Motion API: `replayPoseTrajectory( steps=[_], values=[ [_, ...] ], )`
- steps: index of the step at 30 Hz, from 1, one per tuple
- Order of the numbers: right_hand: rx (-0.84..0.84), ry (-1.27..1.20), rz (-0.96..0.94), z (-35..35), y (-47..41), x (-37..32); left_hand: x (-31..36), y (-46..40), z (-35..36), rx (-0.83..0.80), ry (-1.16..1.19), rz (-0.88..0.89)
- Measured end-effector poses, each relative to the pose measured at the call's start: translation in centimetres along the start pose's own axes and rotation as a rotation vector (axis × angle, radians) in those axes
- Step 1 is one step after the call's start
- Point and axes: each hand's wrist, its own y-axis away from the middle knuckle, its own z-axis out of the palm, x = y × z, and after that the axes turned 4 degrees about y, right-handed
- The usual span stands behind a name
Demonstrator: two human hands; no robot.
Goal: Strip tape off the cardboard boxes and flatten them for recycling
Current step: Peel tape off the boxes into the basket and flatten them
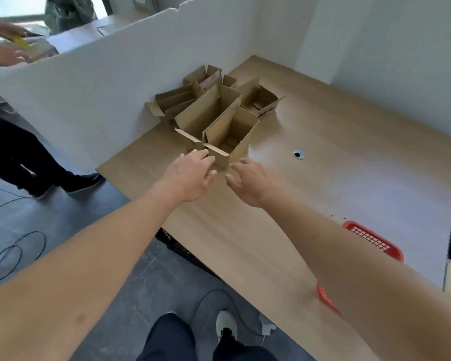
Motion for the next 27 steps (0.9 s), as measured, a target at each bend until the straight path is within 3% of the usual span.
replayPoseTrajectory(
  steps=[7, 14, 19, 27],
  values=[
    [-0.019, -0.011, 0.159, 3.6, -10.3, -1.4, -7.5, -10.7, 3.0, -0.030, 0.062, 0.125],
    [-0.001, 0.153, 0.255, 7.4, -19.0, -3.4, -13.0, -19.6, 5.8, -0.108, 0.036, 0.325],
    [-0.111, 0.109, 0.450, 9.4, -22.8, -4.6, -15.3, -22.6, 7.6, -0.091, 0.081, 0.378],
    [-0.074, 0.121, 0.658, 11.7, -24.3, -4.9, -16.2, -23.3, 8.5, 0.034, 0.024, 0.501]
  ],
)
